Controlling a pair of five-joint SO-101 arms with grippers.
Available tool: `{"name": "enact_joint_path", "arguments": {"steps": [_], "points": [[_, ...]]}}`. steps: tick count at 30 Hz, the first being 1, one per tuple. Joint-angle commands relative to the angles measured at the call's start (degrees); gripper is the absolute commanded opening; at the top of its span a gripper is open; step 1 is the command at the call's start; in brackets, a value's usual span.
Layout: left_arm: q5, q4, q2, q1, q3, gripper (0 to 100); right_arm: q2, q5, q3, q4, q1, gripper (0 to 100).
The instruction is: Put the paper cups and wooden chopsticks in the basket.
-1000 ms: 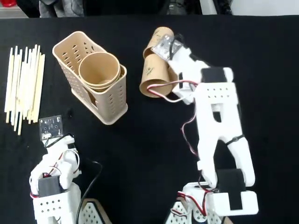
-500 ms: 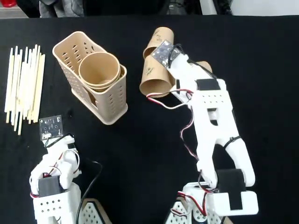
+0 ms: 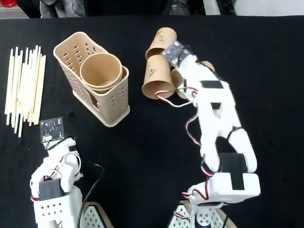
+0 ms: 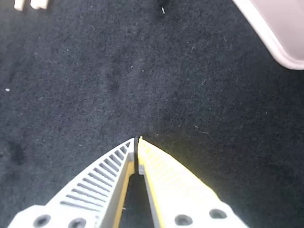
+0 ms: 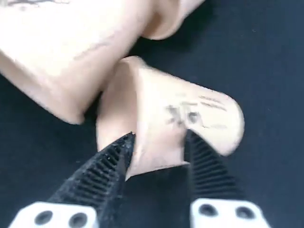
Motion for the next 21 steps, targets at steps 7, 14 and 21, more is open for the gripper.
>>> {"name": "enact_joint_path", "arguments": {"steps": [7, 14, 21], "points": [[0.44, 0.26, -0.09, 0.57, 0.92, 3, -7.43, 0.09, -0.66, -0.18, 2.90, 1.2], [0.44, 0.26, -0.09, 0.57, 0.92, 3, -20.44, 0.09, 4.09, 3.43, 5.36, 1.2], [0.44, 0.26, -0.09, 0.57, 0.92, 3, -36.09, -5.45, 2.68, 15.38, 5.54, 1.2]]}}
